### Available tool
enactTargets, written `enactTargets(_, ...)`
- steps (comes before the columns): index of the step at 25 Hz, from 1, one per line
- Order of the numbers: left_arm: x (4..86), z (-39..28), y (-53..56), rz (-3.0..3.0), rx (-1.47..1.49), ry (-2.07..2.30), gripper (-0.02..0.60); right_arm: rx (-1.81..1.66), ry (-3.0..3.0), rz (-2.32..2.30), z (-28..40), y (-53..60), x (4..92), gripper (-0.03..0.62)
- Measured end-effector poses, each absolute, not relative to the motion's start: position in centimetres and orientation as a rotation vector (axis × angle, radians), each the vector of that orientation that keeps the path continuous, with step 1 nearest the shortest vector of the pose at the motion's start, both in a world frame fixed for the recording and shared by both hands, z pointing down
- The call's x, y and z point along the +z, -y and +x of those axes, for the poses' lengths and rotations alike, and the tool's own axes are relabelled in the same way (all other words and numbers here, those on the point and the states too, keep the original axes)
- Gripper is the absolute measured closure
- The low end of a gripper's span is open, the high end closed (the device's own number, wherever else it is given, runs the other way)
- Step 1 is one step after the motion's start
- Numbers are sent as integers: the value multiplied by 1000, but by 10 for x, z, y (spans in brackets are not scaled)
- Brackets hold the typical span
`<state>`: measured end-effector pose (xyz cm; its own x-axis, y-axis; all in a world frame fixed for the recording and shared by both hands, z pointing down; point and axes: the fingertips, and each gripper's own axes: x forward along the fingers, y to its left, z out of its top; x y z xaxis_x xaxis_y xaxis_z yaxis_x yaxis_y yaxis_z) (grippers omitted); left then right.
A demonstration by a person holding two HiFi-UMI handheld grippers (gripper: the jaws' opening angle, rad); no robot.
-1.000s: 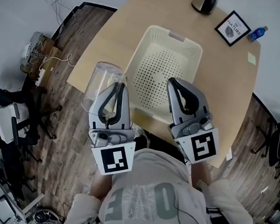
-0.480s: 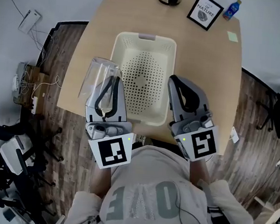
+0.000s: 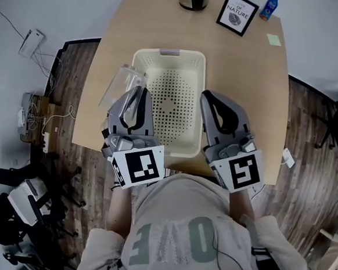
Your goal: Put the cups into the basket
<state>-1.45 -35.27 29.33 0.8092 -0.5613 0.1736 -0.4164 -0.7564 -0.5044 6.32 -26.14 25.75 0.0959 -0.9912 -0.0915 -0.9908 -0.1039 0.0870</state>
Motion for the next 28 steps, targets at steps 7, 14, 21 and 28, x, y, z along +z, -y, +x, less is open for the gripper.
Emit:
enactTargets(7,345,7,362,-2554,-780,-547,535,-118,2093,2348,69,269,266,595)
enactTargets(14,400,19,361,-2500,-1093,-385,535,7,2073,2359,83,273,290,595)
enactTargets(21,452,36,358,-2432,-1311,-258,535,90,2028,2352,102,281,318,595)
enactTargets(28,504,37,354,-2359,-1557,-144,535,183,1989,2362,117,279,339,595)
